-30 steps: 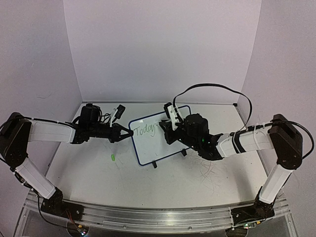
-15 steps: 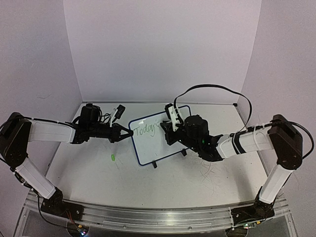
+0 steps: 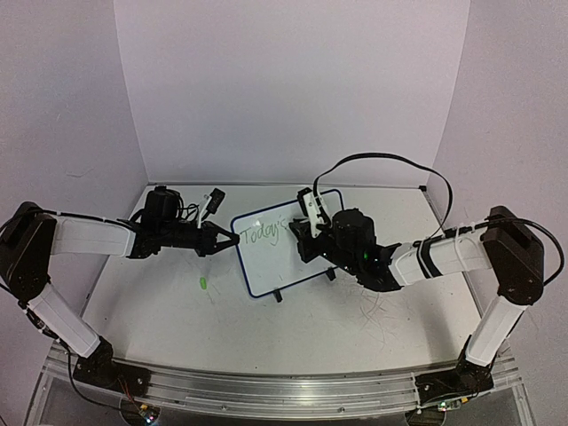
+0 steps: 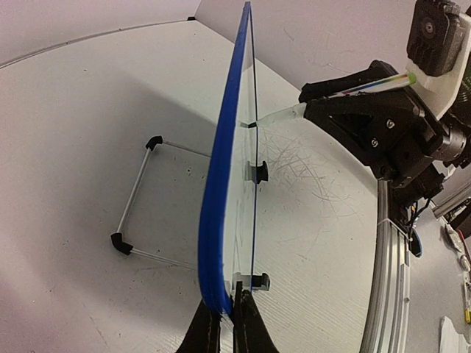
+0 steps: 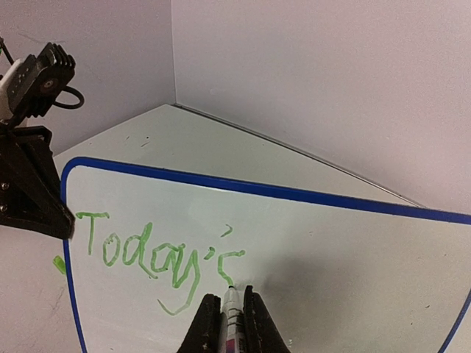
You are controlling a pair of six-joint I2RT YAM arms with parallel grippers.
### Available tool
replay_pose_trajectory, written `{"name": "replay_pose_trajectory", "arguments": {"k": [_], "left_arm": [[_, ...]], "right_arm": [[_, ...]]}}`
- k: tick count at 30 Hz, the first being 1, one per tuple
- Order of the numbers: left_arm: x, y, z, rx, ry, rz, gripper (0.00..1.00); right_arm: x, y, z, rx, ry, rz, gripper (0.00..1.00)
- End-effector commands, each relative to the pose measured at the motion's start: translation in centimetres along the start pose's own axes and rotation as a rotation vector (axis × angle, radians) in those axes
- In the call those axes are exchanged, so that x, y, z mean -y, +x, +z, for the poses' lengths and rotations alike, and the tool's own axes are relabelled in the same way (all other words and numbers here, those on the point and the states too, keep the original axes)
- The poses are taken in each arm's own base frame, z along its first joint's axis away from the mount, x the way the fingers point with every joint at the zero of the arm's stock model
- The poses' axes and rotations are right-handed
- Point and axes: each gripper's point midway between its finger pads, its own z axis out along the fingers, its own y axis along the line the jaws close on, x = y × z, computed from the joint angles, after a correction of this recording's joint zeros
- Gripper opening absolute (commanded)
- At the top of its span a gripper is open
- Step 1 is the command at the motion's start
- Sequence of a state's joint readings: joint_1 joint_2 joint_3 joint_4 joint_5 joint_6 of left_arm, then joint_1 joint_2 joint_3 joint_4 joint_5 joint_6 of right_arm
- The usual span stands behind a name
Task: Write a sentence on the whiteboard
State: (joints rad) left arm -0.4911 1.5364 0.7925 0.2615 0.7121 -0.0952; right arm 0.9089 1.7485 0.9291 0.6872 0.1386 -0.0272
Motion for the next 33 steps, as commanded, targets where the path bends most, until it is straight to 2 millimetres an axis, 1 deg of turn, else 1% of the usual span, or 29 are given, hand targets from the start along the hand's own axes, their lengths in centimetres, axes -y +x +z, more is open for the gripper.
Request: {"name": "replay_pose_trajectory", "arguments": {"k": [1, 8, 14, 19, 21, 24, 26, 29, 31, 33], "left_arm": [[-0.5, -0.7, -0.1, -0.001, -0.049, 0.089, 0.0], [-0.5, -0.7, -0.1, -0.001, -0.048, 0.088, 0.0], [-0.5, -0.7, -0.1, -0.002, -0.048, 0.088, 0.0], [-0.6, -0.7, -0.1, -0.002, -0.049, 0.084, 0.0], [-0.6, -0.7, -0.1, -0.002, -0.05, 0.084, 0.0], [-0.7, -0.6, -0.1, -0.004, -0.053, 0.083, 0.0], [-0.7, -0.6, -0.1, -0.003, -0.055, 0.083, 0.0], [-0.6, -0.7, -0.1, -0.001, -0.05, 0.085, 0.0], [-0.6, -0.7, -0.1, -0.002, -0.05, 0.085, 0.0], [-0.6, -0.6, -0.1, -0.004, -0.052, 0.083, 0.0]], "right_arm": [[-0.6, 0.4, 0.1, -0.015, -0.018, 0.007, 0.0], [-1.1, 0.0, 0.4, -0.007, -0.035, 0.008, 0.0], [-1.4, -0.8, 0.8, 0.011, -0.042, 0.018, 0.0], [-1.3, -1.7, 0.4, 0.029, -0.046, 0.023, 0.0], [-1.6, -2.0, -0.1, 0.039, -0.07, 0.026, 0.0], [-1.9, -4.2, -2.7, 0.119, -0.126, 0.067, 0.0], [-1.1, -4.8, -3.4, 0.135, -0.126, 0.093, 0.0], [1.1, -4.5, -3.3, 0.124, -0.111, 0.13, 0.0], [1.6, -4.7, -3.1, 0.128, -0.096, 0.125, 0.0], [1.7, -5.0, -2.7, 0.134, -0.09, 0.116, 0.0]]}}
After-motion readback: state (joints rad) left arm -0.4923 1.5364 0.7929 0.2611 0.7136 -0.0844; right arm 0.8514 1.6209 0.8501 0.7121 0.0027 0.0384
